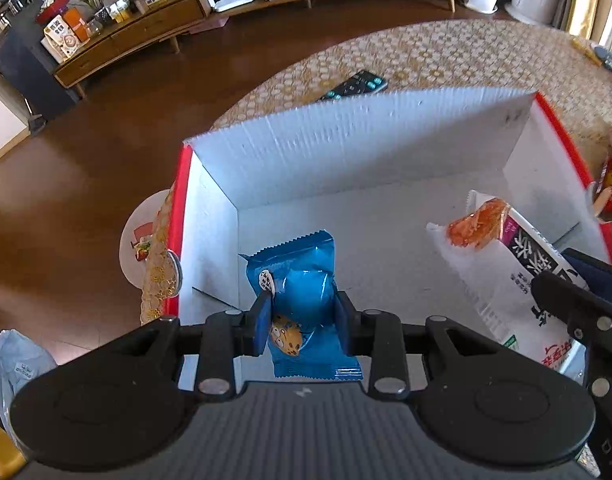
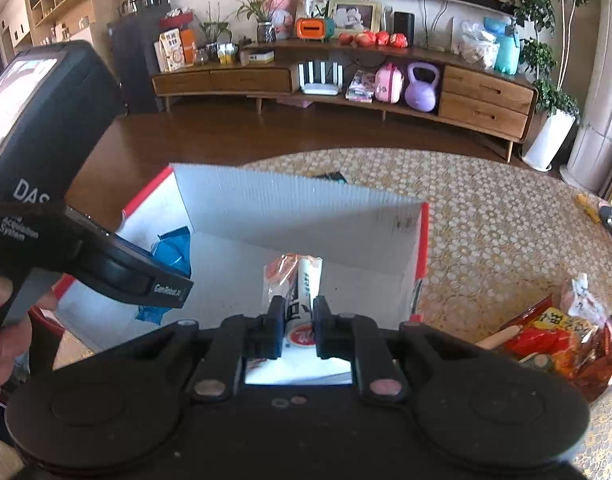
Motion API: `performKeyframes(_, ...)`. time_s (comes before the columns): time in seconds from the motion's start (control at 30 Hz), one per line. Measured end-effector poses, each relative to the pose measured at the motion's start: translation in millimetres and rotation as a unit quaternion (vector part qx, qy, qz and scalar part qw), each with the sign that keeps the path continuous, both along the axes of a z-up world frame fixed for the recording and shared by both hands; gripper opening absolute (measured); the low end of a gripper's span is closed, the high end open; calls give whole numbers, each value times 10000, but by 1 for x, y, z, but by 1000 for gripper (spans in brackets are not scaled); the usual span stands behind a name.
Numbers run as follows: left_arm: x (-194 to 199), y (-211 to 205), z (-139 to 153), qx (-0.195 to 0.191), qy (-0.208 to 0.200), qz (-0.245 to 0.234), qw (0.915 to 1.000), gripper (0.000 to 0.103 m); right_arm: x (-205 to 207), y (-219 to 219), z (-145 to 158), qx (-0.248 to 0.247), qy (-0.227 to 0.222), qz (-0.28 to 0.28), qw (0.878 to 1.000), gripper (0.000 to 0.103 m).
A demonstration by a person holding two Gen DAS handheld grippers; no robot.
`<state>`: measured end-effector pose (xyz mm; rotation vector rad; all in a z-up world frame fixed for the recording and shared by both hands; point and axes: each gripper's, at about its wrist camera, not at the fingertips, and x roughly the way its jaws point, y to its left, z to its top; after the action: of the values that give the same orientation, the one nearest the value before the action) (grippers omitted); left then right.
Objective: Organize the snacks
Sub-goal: 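Carry the blue packet with the left gripper while the right gripper carries the white bag over the box, then open the left gripper over the box while the right gripper releases the white bag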
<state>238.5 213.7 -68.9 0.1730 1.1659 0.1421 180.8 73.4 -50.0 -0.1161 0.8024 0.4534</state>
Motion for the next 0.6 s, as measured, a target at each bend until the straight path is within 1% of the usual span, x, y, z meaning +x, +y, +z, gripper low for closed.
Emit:
performKeyframes(0.17,5,4,-17,-53,238,88,9997,32,6,0,-12,-45,221,-60,9997,13)
performKeyframes(0.27,5,4,-24,-120,355,114,9992,34,4,0,-15,-69,259,-72,9996,13)
performKeyframes(0.33,5,3,-28,-80,376,110,9992,34,4,1,-16,-86,274,-52,9996,13)
performKeyframes(0.37,4,3,-30,-28,397,143,9991,34,4,1,-17,-85,291,-40,9995,16)
performKeyframes(0.43,4,4,-31,12,385,195,9991,44,3,0,-19,-67,330,-14,9994,19)
performKeyframes(0.47,3,5,-30,11,330,193,9993,55,4,-1,-19,-64,339,-13,9994,21)
performKeyframes(0.5,1,6,-28,19,257,199,9995,63,3,-1,-19,-45,344,-5,9994,21)
performKeyframes(0.6,-3,9,-22,-29,126,231,9997,65,0,-2,-17,40,352,22,9994,25)
